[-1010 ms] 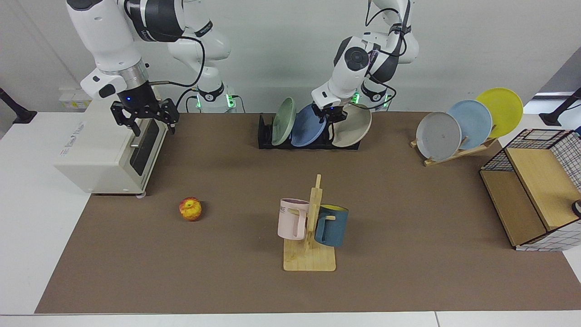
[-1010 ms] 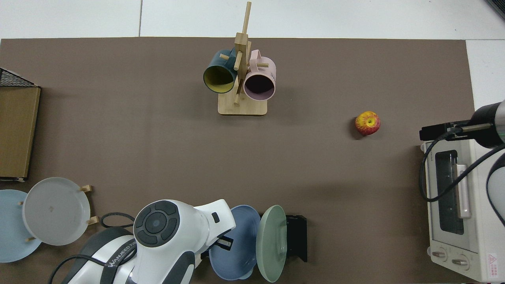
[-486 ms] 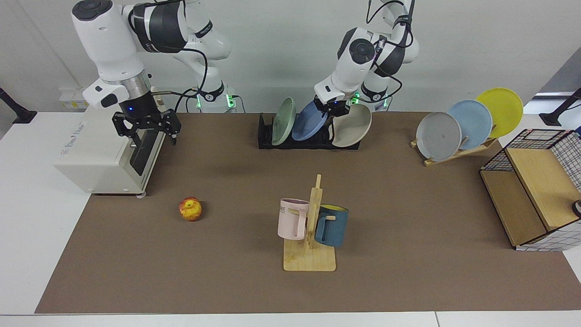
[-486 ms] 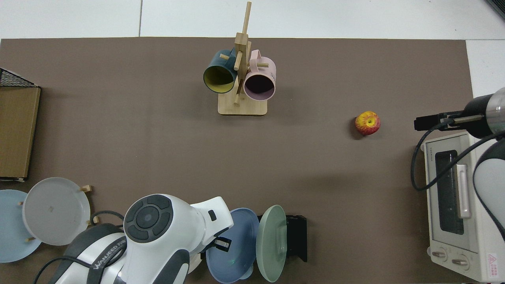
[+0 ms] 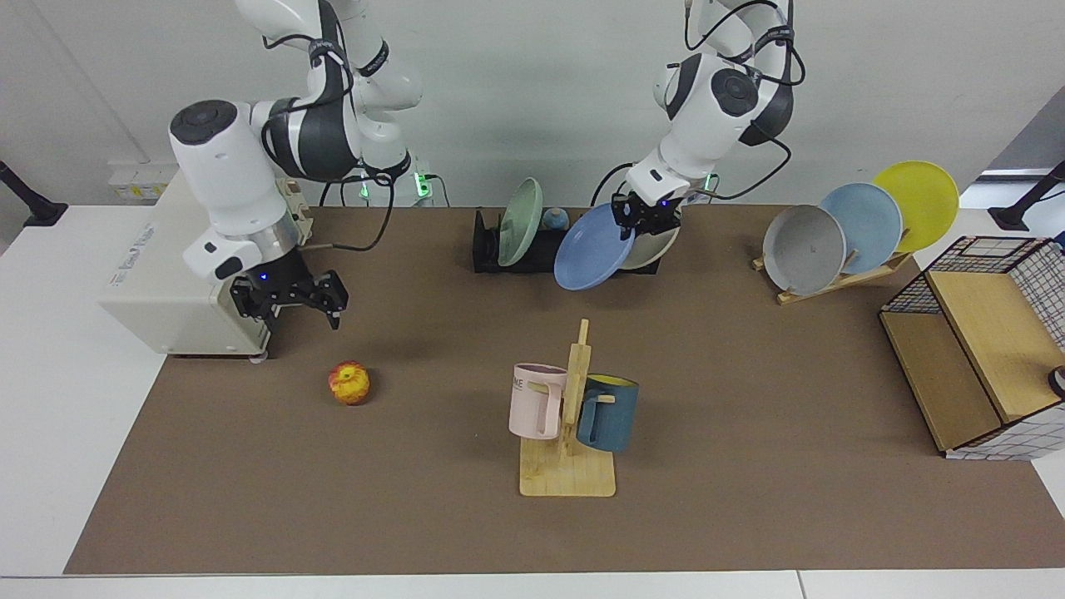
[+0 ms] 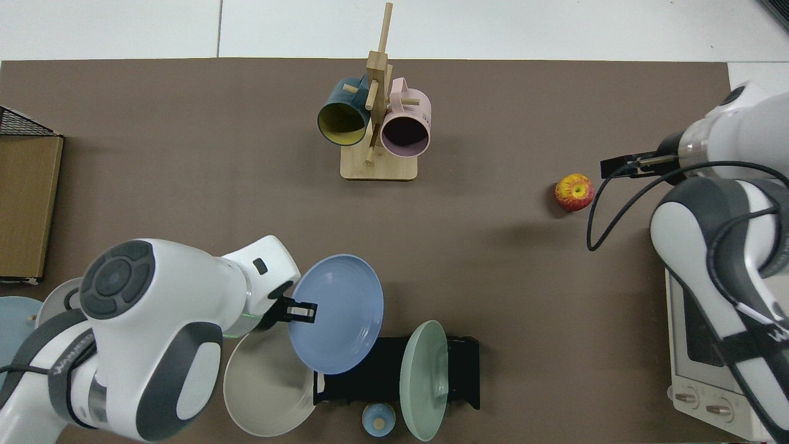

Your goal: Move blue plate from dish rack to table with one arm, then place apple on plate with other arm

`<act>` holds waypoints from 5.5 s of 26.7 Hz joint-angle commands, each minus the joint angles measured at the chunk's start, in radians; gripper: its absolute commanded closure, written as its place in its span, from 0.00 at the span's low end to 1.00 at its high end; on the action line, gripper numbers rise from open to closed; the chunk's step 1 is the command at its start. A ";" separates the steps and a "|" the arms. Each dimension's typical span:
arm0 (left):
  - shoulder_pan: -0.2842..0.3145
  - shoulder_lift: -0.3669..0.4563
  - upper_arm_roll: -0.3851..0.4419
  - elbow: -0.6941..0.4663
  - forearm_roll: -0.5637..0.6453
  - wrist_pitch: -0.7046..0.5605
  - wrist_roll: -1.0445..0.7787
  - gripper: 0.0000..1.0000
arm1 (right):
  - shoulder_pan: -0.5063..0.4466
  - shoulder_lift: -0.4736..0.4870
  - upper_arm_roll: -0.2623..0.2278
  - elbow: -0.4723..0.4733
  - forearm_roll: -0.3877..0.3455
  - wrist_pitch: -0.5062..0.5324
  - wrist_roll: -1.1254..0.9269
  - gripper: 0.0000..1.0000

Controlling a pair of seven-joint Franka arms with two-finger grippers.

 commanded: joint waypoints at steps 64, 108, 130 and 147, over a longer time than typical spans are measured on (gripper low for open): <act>0.062 0.448 -0.017 0.254 -0.041 0.255 0.103 0.17 | 0.223 0.072 0.006 0.005 0.014 -0.006 0.381 1.00; 0.108 0.233 -0.003 0.726 0.308 -0.466 0.022 0.00 | 0.608 0.237 0.009 -0.056 0.058 0.317 0.812 1.00; 0.125 0.190 -0.004 0.699 0.309 -0.529 0.019 0.00 | 0.587 0.189 -0.025 -0.038 0.026 0.258 0.823 0.00; 0.170 0.161 -0.001 0.705 0.309 -0.526 0.014 0.00 | 0.255 -0.110 -0.054 0.002 -0.049 -0.138 0.309 0.00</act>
